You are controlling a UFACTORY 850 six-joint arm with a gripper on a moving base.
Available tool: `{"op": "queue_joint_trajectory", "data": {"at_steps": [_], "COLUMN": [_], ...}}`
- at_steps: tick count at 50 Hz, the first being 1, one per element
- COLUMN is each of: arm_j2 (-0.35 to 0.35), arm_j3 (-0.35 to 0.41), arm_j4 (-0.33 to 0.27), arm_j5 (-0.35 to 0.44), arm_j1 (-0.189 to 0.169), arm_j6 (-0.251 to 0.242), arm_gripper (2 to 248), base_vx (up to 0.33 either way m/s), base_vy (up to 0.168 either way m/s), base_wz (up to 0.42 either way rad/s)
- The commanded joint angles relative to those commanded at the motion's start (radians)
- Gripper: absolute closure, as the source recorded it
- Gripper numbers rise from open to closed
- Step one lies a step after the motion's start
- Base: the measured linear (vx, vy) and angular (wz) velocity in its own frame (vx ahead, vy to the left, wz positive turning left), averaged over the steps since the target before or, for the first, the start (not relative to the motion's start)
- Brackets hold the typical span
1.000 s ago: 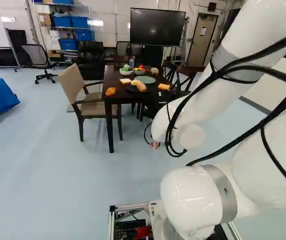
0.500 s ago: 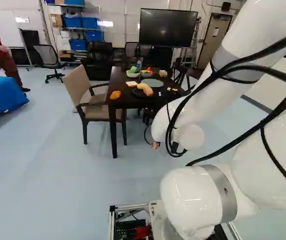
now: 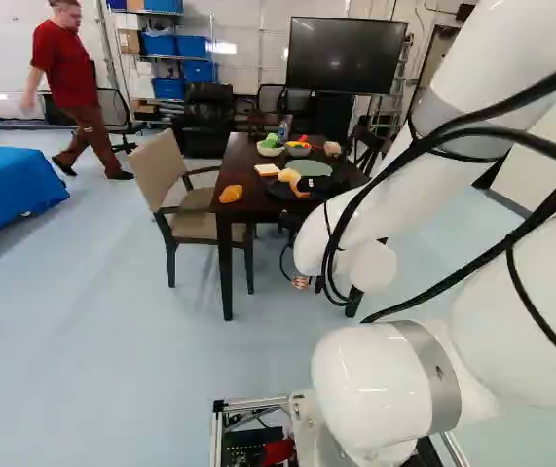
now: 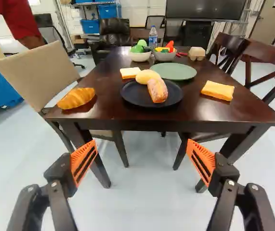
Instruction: Move the croissant to the empty plate
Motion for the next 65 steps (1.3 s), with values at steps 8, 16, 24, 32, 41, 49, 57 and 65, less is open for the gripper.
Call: {"op": "queue_joint_trajectory", "data": {"at_steps": [8, 16, 24, 32, 41, 49, 57, 65], "arm_j2": [0.000, 0.000, 0.000, 0.000, 0.000, 0.000, 0.000, 0.000], "arm_j3": [0.000, 0.000, 0.000, 0.000, 0.000, 0.000, 0.000, 0.000], "arm_j4": [0.000, 0.000, 0.000, 0.000, 0.000, 0.000, 0.000, 0.000], "arm_j5": [0.000, 0.000, 0.000, 0.000, 0.000, 0.000, 0.000, 0.000], "arm_j1": [0.000, 0.000, 0.000, 0.000, 0.000, 0.000, 0.000, 0.000], "arm_j6": [0.000, 0.000, 0.000, 0.000, 0.000, 0.000, 0.000, 0.000], "arm_gripper": [3, 3, 3, 3, 3, 3, 3, 3], "base_vx": [0.187, 0.190, 0.184, 0.186, 0.178, 0.155, 0.105, -0.003], "base_vy": [-0.050, -0.042, -0.030, -0.004, -0.002, -0.002, -0.004, 0.000], "base_wz": [0.009, -0.014, -0.025, -0.018, -0.014, -0.015, -0.015, 0.001]}}
